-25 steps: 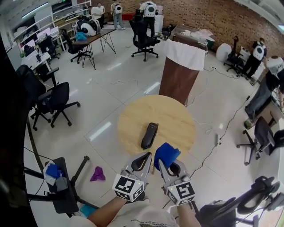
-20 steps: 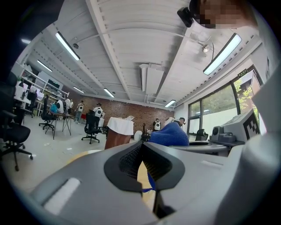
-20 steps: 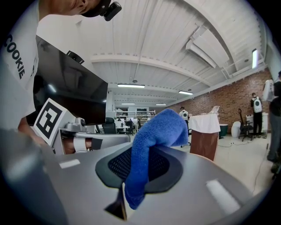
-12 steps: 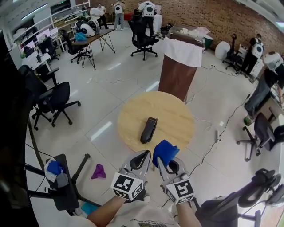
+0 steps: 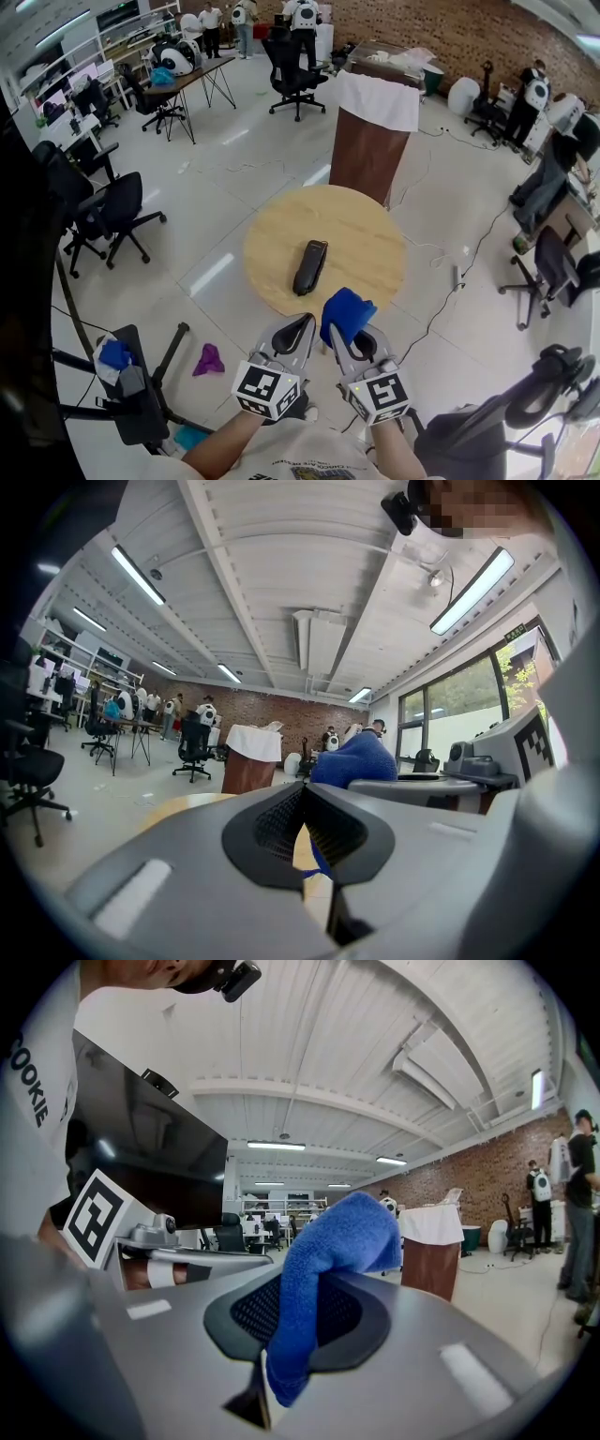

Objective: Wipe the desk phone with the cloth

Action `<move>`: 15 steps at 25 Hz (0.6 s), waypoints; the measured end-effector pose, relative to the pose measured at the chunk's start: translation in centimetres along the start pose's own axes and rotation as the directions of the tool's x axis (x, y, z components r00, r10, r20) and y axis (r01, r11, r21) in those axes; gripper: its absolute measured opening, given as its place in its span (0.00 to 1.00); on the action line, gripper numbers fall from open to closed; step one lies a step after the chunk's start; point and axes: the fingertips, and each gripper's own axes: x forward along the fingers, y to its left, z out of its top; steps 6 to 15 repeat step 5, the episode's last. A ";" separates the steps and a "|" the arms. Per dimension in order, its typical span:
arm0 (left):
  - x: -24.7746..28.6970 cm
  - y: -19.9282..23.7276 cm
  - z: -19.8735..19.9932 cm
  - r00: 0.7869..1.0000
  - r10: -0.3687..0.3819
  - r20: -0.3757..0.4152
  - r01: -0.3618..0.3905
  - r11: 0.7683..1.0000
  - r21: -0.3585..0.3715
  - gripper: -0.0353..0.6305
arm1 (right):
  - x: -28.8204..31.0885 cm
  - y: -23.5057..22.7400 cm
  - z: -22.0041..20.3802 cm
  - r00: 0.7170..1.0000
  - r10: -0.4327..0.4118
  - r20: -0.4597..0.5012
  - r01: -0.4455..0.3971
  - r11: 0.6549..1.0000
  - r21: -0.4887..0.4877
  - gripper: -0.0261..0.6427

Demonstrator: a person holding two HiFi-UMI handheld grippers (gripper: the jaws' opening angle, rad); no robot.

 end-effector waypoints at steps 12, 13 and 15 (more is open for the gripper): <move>0.1 0.1 -0.2 1.000 0.004 -0.006 -0.004 1.000 0.003 0.05 | 0.1 -0.1 -0.6 1.000 0.005 -0.005 -0.005 1.000 -0.002 0.13; 0.1 0.1 -0.2 1.000 0.004 -0.006 -0.004 1.000 0.003 0.05 | 0.1 -0.1 -0.6 1.000 0.005 -0.005 -0.005 1.000 -0.002 0.13; 0.1 0.1 -0.2 1.000 0.004 -0.006 -0.004 1.000 0.003 0.05 | 0.1 -0.1 -0.6 1.000 0.005 -0.005 -0.005 1.000 -0.002 0.13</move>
